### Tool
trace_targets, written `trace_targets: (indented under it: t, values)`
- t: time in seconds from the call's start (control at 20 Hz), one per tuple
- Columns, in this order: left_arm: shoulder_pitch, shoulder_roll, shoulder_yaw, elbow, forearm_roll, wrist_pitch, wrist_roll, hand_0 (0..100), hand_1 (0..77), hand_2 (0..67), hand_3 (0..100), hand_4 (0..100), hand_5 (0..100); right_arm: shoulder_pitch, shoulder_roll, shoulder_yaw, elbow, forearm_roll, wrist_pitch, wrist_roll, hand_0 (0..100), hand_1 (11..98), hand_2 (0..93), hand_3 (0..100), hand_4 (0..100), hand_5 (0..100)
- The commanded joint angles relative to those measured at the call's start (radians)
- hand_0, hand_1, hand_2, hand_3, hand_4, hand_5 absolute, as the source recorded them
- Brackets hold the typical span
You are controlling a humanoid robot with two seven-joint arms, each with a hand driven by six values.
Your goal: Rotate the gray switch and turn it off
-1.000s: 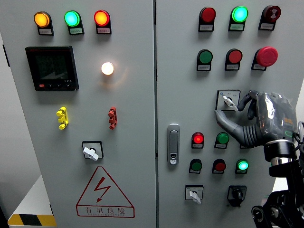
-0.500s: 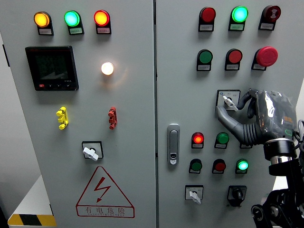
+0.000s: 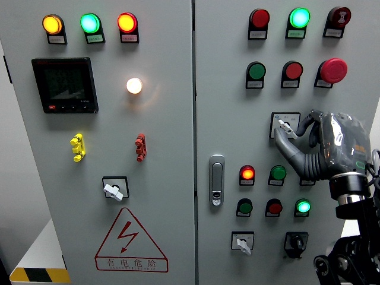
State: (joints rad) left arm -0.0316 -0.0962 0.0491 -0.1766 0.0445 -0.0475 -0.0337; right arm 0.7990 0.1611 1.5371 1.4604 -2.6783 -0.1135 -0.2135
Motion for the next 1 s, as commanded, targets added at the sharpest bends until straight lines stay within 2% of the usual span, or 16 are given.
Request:
trace_targets:
  t: [0.0, 0.35, 0.6, 0.95]
  values:
    - [-0.001, 0.0, 0.0, 0.0, 0.0, 0.0, 0.0, 0, 0.0, 10.4, 21, 13, 13, 0.002, 0.0, 0.0, 0.002, 0.0, 0.0, -0.01, 25, 31.8, 69.2, 95, 87, 100]
    - [-0.001, 0.0, 0.0, 0.0, 0.0, 0.0, 0.0, 0, 0.0, 10.4, 21, 13, 13, 0.003, 0.0, -0.008, 0.0, 0.0, 0.0, -0.015, 26, 32.6, 69.3, 95, 87, 100]
    - [-0.001, 0.001, 0.0, 0.0, 0.0, 0.0, 0.0, 0, 0.0, 10.4, 21, 13, 13, 0.005, 0.0, -0.012, 0.002, 0.003, 0.0, -0.033, 27, 32.9, 69.5, 95, 87, 100]
    - [-0.001, 0.001, 0.0, 0.0, 0.0, 0.0, 0.0, 0, 0.0, 10.4, 21, 13, 13, 0.006, 0.0, -0.014, 0.002, 0.005, -0.006, -0.035, 27, 33.9, 71.0, 95, 85, 100]
